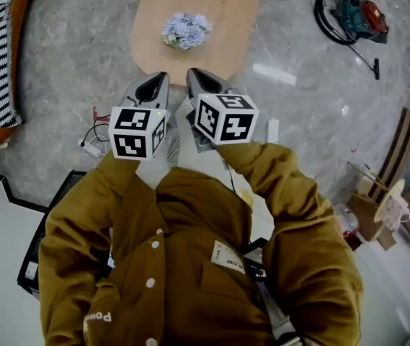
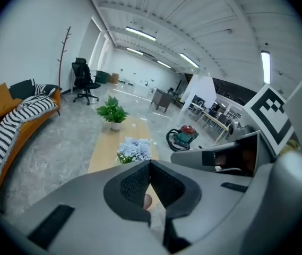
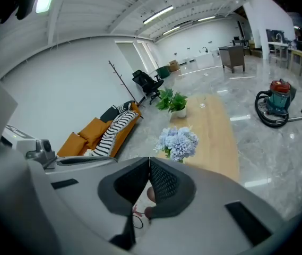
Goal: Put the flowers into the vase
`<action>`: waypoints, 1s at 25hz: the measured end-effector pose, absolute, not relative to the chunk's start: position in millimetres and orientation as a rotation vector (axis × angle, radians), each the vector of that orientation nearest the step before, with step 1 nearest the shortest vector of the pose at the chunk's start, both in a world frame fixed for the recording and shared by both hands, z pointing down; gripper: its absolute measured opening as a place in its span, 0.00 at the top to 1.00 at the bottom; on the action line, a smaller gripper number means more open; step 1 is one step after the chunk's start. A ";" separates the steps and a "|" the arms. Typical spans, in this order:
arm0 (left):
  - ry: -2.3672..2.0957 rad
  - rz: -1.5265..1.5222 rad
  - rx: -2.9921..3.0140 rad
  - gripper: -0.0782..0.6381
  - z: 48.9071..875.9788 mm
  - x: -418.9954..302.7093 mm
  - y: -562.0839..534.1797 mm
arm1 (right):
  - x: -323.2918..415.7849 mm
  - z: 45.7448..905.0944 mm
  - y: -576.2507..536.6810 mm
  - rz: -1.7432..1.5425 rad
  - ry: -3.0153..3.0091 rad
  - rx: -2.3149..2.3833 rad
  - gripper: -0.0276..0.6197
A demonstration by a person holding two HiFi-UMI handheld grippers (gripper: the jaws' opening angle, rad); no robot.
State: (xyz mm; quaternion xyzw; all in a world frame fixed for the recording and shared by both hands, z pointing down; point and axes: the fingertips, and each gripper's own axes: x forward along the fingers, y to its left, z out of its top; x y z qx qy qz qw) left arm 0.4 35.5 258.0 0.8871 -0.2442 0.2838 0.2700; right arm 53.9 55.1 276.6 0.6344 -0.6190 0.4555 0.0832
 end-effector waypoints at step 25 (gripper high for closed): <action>-0.511 0.572 2.524 0.89 82.6 -44.6 137.4 | 5.3 115.1 153.3 1.326 -1.982 2.002 0.95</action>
